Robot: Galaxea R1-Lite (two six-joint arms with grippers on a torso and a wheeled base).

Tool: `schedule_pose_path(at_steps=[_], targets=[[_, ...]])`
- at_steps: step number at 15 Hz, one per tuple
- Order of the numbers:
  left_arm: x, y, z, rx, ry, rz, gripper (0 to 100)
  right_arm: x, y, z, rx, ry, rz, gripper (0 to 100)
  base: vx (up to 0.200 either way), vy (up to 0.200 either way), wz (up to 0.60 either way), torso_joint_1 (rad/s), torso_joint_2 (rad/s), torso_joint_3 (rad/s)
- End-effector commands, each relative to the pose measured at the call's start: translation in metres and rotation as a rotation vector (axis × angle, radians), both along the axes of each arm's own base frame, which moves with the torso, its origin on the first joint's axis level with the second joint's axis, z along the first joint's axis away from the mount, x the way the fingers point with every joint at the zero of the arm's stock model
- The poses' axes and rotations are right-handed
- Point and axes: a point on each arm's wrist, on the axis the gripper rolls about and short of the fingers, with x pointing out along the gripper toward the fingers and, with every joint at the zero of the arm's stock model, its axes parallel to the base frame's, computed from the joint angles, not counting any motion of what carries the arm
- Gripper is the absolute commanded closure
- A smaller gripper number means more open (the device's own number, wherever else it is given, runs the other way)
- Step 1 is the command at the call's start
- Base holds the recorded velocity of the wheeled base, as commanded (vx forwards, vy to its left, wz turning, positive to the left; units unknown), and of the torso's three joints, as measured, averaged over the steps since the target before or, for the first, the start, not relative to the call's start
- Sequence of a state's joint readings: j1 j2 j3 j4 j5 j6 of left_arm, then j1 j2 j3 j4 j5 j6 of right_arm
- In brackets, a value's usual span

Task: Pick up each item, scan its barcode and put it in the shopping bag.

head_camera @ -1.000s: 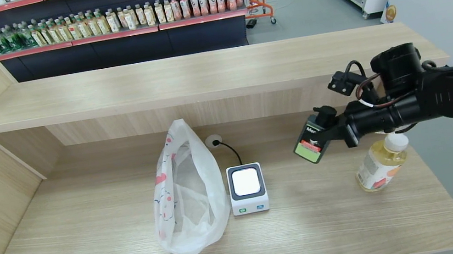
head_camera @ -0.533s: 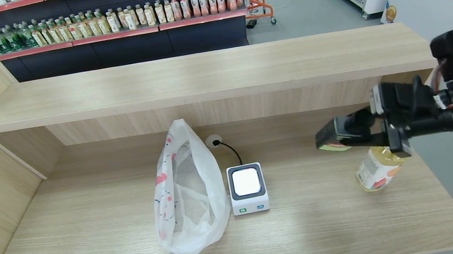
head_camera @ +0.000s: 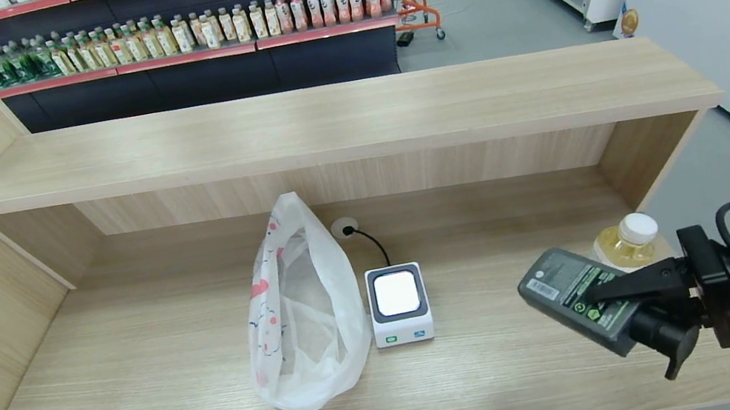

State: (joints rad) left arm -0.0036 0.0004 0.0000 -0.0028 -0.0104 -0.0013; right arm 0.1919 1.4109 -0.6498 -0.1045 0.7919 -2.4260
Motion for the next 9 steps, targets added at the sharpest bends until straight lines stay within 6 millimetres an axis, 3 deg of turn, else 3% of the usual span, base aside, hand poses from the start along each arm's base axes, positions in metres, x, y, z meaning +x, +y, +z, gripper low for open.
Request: schedule_pose_path(at_steps=[1, 4, 7, 9], targets=[[0.0, 0.0, 0.0, 0.0, -0.001, 0.0, 0, 0.004, 0.016, -0.01, -0.045, -0.04, 0.122, 100, 0.0, 0.0, 0.0, 0.0, 0.0, 0.0], [0.0, 0.0, 0.0, 0.0, -0.001, 0.0, 0, 0.015, 0.038, -0.014, -0.102, -0.165, 0.272, 100, 0.0, 0.0, 0.0, 0.0, 0.0, 0.0], [0.0, 0.0, 0.0, 0.0, -0.001, 0.0, 0, 0.03, 0.071, 0.004, -0.111, -0.359, 0.423, 100, 0.0, 0.0, 0.0, 0.0, 0.0, 0.0], [0.0, 0.0, 0.0, 0.0, -0.001, 0.0, 0, 0.033, 0.077, 0.0, -0.123, -0.382, 0.458, 100, 0.0, 0.0, 0.0, 0.0, 0.0, 0.0]])
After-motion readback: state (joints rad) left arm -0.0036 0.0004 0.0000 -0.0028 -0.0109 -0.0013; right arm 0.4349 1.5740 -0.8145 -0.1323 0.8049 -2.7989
